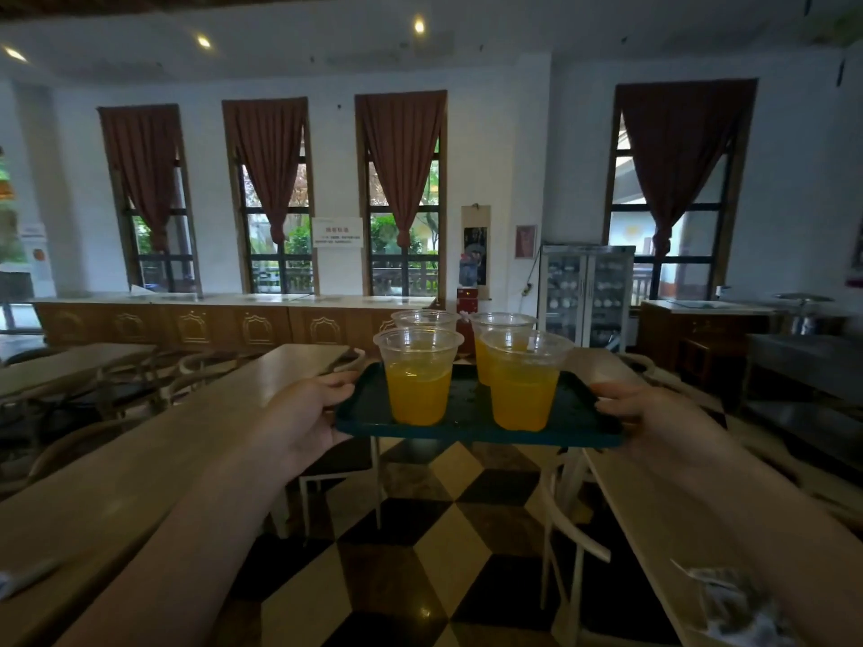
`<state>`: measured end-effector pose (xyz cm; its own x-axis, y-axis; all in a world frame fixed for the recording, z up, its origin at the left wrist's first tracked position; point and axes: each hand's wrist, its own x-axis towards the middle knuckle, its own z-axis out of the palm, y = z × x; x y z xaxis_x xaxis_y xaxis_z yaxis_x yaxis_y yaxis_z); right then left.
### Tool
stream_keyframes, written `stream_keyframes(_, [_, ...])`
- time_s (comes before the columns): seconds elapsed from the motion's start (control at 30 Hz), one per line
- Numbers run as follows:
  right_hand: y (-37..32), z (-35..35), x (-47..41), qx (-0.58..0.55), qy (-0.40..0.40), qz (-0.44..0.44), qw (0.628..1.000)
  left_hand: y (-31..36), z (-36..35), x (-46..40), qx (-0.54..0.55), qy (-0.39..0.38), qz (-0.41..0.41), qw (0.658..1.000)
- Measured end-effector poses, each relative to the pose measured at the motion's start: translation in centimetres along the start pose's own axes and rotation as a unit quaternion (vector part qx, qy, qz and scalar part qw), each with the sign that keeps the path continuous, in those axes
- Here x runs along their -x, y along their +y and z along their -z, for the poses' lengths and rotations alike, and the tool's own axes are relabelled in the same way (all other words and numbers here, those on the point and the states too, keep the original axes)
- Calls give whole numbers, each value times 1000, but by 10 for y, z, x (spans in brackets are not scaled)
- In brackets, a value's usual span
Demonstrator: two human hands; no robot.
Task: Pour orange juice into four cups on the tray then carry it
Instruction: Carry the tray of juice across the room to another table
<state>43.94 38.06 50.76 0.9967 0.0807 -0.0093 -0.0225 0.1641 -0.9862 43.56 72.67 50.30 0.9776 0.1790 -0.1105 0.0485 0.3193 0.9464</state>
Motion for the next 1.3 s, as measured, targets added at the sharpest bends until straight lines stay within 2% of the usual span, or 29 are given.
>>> stream_keyframes(0.37, [-7,-55,-172,3,39,3,999,37,19,-205,-12,-35,9,999])
stream_keyframes(0.6, [-1,-65,-273,12,50,1,999,36,13,-311,-9,-38,12,999])
stream_keyframes(0.83, [9,-42,-402,12,55,-7,998,32,-14,-432,-24,-29,31,999])
stream_keyframes(1.13, [-4,7,-593,-4,52,10,999,43,-87,-602,-48,-37,-7,998])
stream_keyframes(1.3, [-8,27,-688,-4,64,8,998,41,-114,-697,-44,-34,5,998])
